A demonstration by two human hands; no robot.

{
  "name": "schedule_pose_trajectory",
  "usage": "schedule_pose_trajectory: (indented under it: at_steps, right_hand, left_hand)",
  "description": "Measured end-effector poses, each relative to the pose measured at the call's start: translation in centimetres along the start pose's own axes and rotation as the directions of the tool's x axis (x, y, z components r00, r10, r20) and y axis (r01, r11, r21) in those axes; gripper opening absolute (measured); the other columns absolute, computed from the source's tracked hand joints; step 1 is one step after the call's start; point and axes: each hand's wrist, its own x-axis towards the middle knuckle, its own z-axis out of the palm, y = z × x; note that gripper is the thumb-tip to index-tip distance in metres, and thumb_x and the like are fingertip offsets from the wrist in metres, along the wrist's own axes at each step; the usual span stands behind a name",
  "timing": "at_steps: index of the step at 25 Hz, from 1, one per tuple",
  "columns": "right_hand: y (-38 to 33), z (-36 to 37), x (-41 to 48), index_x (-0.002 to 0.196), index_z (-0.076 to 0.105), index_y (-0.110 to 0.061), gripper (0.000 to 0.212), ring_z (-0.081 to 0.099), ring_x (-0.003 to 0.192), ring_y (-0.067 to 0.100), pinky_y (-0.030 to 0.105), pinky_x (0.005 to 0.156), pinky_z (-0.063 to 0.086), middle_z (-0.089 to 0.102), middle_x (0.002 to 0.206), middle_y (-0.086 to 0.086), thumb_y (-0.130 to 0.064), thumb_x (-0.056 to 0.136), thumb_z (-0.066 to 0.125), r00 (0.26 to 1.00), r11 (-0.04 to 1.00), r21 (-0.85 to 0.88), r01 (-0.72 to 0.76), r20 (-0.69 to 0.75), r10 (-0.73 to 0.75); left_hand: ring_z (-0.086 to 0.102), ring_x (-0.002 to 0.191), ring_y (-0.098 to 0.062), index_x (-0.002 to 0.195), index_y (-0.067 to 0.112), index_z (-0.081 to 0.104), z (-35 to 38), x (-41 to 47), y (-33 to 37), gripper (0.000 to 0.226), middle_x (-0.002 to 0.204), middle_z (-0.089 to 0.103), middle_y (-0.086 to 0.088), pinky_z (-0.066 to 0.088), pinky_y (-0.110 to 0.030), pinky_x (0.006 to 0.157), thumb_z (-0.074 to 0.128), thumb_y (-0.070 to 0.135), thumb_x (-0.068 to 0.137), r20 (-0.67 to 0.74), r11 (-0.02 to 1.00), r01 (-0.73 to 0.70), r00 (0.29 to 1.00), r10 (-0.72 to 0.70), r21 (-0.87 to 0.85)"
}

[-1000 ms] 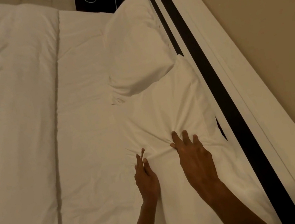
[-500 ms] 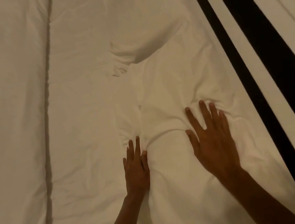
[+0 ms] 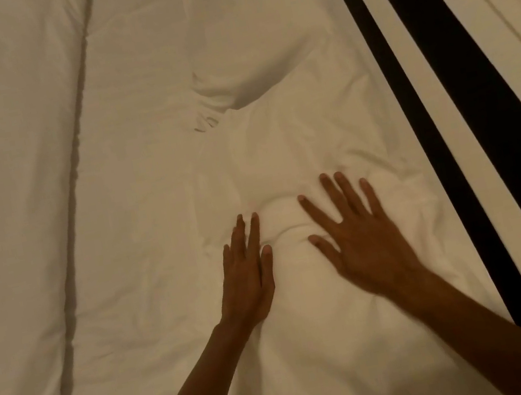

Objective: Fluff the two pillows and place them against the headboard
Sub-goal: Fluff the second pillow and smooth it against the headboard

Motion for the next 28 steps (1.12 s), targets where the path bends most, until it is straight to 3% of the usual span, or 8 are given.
schedule_pose_trajectory:
  at_steps: [3, 7, 9, 11, 14, 21, 25, 28]
  right_hand:
    - [2.7, 0.6, -1.0, 0.158, 0.014, -0.027, 0.059, 0.005, 0.153, 0.024, 0.052, 0.122, 0.009, 0.007, 0.165, 0.011, -0.051, 0.104, 0.020, 0.999, 0.998, -0.064, -0.024, 0.047, 0.027]
    - [3.0, -0.6, -0.3, 0.158, 0.011, -0.026, 0.062, -0.002, 0.153, 0.024, 0.051, 0.122, 0.004, 0.002, 0.166, 0.010, -0.054, 0.102, 0.014, 0.993, 0.993, -0.049, -0.107, 0.038, 0.109]
    - [2.1, -1.1, -0.3, 0.158, 0.010, -0.025, 0.062, -0.003, 0.153, 0.027, 0.050, 0.123, 0.003, 0.002, 0.166, 0.013, -0.053, 0.103, 0.017, 0.986, 0.986, 0.022, -0.168, 0.007, 0.168]
    - [0.4, -1.0, -1.2, 0.158, 0.008, -0.024, 0.063, -0.004, 0.153, 0.028, 0.051, 0.123, 0.005, 0.000, 0.165, 0.014, -0.051, 0.103, 0.024, 0.993, 0.991, 0.059, -0.117, 0.021, 0.116]
    - [-1.3, -0.2, -4.4, 0.158, 0.006, -0.026, 0.064, -0.006, 0.153, 0.026, 0.051, 0.122, 0.010, -0.004, 0.165, 0.014, -0.053, 0.103, 0.024, 0.993, 0.999, 0.018, -0.028, 0.115, 0.026]
    - [-0.9, -1.4, -10.5, 0.158, 0.011, -0.028, 0.063, -0.004, 0.153, 0.029, 0.051, 0.123, 0.009, -0.004, 0.165, 0.016, -0.050, 0.102, 0.030, 0.977, 0.988, 0.024, -0.154, 0.150, 0.149]
    - [-2.1, -1.8, -14.6, 0.157, 0.017, -0.025, 0.063, -0.002, 0.152, 0.032, 0.052, 0.122, 0.011, -0.002, 0.165, 0.017, -0.048, 0.102, 0.036, 0.966, 0.982, 0.046, -0.183, 0.191, 0.171]
    - [-3.0, -2.7, -18.3, 0.156, 0.022, -0.024, 0.063, 0.001, 0.152, 0.033, 0.054, 0.121, 0.016, 0.001, 0.165, 0.017, -0.045, 0.100, 0.042, 0.958, 0.971, 0.087, -0.221, 0.207, 0.199]
  left_hand:
    - [-0.008, 0.152, -0.006, 0.154, 0.045, -0.008, 0.9, -1.1, -3.6, 0.057, 0.166, -0.011, 0.014, 0.002, -0.046, 0.125, 0.018, 0.048, 0.103, 0.098, 0.991, 0.109, 0.988, -0.116, 0.078]
    - [-0.010, 0.152, -0.014, 0.149, 0.048, -0.019, -1.0, -4.0, -7.7, 0.058, 0.166, -0.012, 0.004, -0.004, -0.043, 0.124, 0.009, 0.058, 0.099, 0.239, 0.951, 0.254, 0.926, -0.292, 0.178]
    - [-0.011, 0.152, -0.011, 0.152, 0.043, -0.015, -1.9, -4.5, -7.2, 0.059, 0.167, -0.009, 0.002, -0.004, -0.039, 0.124, 0.009, 0.058, 0.100, 0.198, 0.958, 0.251, 0.941, -0.275, 0.140]
    - [-0.008, 0.152, -0.008, 0.156, 0.034, -0.006, -1.7, -4.8, -4.4, 0.064, 0.167, -0.006, 0.005, -0.001, -0.036, 0.125, 0.013, 0.057, 0.099, 0.075, 0.981, 0.181, 0.980, -0.186, 0.064]
    - [-0.012, 0.151, -0.007, 0.157, 0.032, -0.008, 0.8, -7.8, 0.3, 0.063, 0.166, -0.012, 0.008, -0.002, -0.034, 0.124, 0.016, 0.051, 0.102, 0.149, 0.999, 0.031, 0.988, -0.034, 0.025]
    - [-0.010, 0.152, -0.009, 0.156, 0.036, -0.008, 1.6, -9.8, 0.2, 0.061, 0.167, -0.007, 0.002, 0.002, -0.037, 0.125, 0.018, 0.049, 0.103, 0.156, 0.994, 0.083, 0.983, -0.093, 0.067]
    - [-0.017, 0.152, -0.018, 0.154, 0.027, -0.021, 0.3, -12.7, -0.7, 0.069, 0.165, -0.018, -0.007, 0.000, -0.041, 0.125, 0.011, 0.057, 0.100, 0.356, 0.959, 0.044, 0.923, -0.147, 0.280]
    - [-0.022, 0.150, -0.028, 0.150, 0.019, -0.030, -1.9, -16.5, 0.2, 0.081, 0.159, -0.032, -0.012, -0.002, -0.047, 0.124, 0.004, 0.066, 0.093, 0.550, 0.892, -0.032, 0.796, -0.250, 0.451]
